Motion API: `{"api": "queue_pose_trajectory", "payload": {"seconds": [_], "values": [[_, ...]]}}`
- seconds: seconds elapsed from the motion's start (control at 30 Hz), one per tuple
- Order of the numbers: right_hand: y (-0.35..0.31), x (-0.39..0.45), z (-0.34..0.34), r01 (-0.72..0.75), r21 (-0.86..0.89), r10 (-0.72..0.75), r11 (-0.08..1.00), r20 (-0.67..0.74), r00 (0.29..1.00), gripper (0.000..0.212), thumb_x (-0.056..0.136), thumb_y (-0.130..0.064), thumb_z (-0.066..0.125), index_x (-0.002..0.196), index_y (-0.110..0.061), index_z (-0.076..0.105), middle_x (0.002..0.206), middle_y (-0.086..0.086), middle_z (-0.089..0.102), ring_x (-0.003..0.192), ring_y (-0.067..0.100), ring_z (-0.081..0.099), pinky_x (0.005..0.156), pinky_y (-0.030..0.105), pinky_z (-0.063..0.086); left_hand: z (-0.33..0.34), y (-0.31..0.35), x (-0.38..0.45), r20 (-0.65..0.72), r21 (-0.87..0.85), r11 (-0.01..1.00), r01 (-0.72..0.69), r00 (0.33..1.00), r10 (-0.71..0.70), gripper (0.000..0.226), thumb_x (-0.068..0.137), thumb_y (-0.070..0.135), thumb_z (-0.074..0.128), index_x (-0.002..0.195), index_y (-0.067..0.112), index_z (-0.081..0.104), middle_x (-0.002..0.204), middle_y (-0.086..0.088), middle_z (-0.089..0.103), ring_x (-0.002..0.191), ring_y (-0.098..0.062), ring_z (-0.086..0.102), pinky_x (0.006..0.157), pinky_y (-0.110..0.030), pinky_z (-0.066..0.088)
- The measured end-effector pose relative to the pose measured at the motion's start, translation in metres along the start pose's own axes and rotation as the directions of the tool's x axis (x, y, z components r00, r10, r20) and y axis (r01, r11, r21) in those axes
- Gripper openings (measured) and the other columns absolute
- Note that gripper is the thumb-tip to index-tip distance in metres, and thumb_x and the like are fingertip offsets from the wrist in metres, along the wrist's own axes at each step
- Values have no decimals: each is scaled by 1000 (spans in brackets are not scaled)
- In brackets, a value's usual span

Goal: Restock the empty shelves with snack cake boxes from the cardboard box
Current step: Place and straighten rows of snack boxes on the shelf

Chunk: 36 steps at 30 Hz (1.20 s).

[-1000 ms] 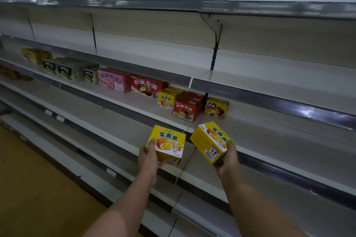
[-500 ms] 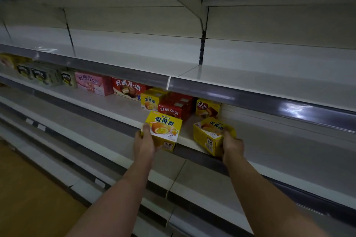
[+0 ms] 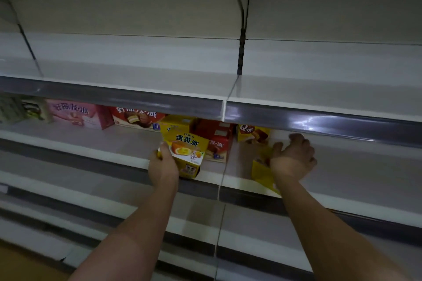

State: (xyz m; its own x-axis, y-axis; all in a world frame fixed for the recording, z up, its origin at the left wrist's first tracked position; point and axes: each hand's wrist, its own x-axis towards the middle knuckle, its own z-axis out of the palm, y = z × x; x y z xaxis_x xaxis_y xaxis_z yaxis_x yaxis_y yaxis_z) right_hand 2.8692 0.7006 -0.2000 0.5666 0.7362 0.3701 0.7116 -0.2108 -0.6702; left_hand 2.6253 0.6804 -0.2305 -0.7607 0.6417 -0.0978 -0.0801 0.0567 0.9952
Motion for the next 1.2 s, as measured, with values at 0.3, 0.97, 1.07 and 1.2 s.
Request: {"api": "queue_pose_trajectory", "payload": {"seconds": [0.3, 0.97, 1.07, 1.2], "values": [[-91, -89, 64, -11, 344, -232, 939, 658, 716, 51, 96, -52, 41, 111, -10, 65, 113, 13, 65, 104, 31, 59, 87, 34, 45, -9, 3, 35, 76, -57, 996, 74, 995, -69, 69, 80, 69, 32, 122, 21, 58, 116, -10, 61, 105, -33, 57, 92, -51, 50], [-147, -125, 144, 33, 309, -207, 951, 551, 808, 32, 97, -32, 50, 121, -12, 58, 117, 12, 63, 106, 31, 58, 77, 28, 43, -44, -12, 157, 533, 209, 922, -326, 829, 172, 12, 89, 29, 65, 97, 20, 66, 97, -6, 68, 95, -26, 61, 82, -32, 45], [-144, -125, 151, 49, 278, -187, 959, 495, 849, 26, 92, -17, 57, 117, -12, 59, 113, 11, 63, 103, 30, 58, 74, 27, 41, -38, -19, 164, 603, 303, 844, -441, 775, 188, 20, 83, 20, 70, 102, 20, 65, 98, -5, 69, 92, -24, 62, 80, -32, 47], [-146, -124, 156, -40, 295, -112, 955, 478, 871, 28, 88, -8, 61, 116, -13, 59, 114, 9, 63, 106, 27, 58, 77, 26, 41, -29, -23, 169, 605, 368, 735, -569, 747, 276, 29, 87, 22, 67, 116, 15, 63, 106, -11, 70, 98, -30, 64, 73, -28, 44]]}}
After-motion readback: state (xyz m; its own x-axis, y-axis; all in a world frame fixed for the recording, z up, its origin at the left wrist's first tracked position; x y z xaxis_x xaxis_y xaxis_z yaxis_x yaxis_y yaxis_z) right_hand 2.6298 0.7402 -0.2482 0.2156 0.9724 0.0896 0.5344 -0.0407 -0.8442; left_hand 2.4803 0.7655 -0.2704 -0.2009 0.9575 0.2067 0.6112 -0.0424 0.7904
